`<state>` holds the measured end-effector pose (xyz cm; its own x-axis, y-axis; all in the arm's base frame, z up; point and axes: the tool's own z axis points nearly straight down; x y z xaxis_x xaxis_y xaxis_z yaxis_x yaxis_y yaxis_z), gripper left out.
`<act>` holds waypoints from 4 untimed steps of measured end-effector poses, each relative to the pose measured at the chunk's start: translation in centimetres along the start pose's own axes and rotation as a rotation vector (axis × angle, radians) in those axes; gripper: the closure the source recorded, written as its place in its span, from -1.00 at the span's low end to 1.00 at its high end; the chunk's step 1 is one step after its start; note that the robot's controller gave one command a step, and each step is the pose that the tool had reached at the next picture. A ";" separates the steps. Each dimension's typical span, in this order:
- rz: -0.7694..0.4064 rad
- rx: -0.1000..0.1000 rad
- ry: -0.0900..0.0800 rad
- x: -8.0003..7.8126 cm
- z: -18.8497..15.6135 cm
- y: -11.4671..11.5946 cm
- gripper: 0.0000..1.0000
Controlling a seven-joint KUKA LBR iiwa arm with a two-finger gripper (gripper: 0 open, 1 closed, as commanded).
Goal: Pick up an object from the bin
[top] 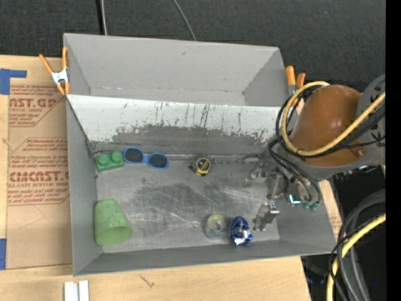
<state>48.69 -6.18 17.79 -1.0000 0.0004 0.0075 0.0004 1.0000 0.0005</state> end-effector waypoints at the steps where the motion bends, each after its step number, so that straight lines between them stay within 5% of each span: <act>1: -0.379 0.005 -0.023 -0.6 10.4 2.8 -1.00; 2: -0.483 0.005 -0.011 0.6 7.7 -3.2 -1.00; 3: -0.724 0.001 -0.008 0.5 7.2 2.3 -1.00; 4: -0.871 0.004 -0.024 -0.3 10.4 -1.1 -1.00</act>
Offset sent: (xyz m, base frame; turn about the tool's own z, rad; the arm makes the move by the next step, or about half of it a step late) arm 0.0003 0.0278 -0.1079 -0.3798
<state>48.94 -7.25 7.39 -0.6440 -0.7649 -0.0153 -0.7649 0.6441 -0.0076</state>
